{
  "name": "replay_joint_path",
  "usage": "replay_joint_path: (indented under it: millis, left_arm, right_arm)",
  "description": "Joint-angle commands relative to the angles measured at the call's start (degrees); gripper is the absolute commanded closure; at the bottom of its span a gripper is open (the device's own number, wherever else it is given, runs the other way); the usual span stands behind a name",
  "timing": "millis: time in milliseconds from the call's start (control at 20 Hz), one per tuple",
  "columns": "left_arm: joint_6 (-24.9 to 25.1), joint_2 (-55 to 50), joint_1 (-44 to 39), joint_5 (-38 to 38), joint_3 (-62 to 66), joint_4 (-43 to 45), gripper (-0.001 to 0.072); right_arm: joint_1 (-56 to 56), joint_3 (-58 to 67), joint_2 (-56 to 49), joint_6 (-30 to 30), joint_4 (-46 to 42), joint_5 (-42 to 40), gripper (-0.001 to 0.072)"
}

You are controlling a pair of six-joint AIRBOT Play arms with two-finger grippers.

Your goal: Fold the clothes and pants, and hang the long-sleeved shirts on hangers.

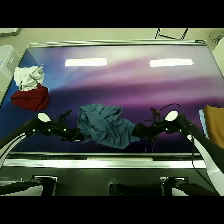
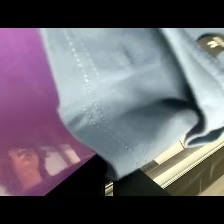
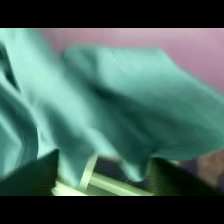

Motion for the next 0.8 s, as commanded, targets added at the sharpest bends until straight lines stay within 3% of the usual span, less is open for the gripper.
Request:
replay_joint_path:
  millis: [0,50,250,450,600,750]
  left_arm:
    - [0.22,1.86,-0.04,-0.04,0.02,-0.33,0.0681]
    - [0.9,2.69,0.13,-0.07,0.39,-0.31,0.0681]
    - [0.92,11.56,5.44,-0.07,9.7,0.35,0.0683]
    - [-1.84,23.17,15.96,0.0,32.59,0.33,0.0683]
    - [-2.64,29.18,21.62,0.02,50.62,0.33,0.0682]
    - [-6.4,34.16,22.8,0.63,60.52,-0.2,0.0682]
  right_arm:
    - [0.57,-0.11,-0.44,2.08,1.49,-2.54,0.0622]
    - [0.55,0.02,-0.35,1.86,1.53,-2.03,0.067]
    - [-0.02,8.81,4.33,1.4,-7.43,2.8,0.0671]
    - [-9.11,30.45,13.99,8.94,-15.26,2.45,0.0671]
    - [-16.06,44.7,21.11,9.25,-18.1,1.11,0.067]
    - [-17.88,49.42,28.28,9.03,-18.34,2.89,0.067]
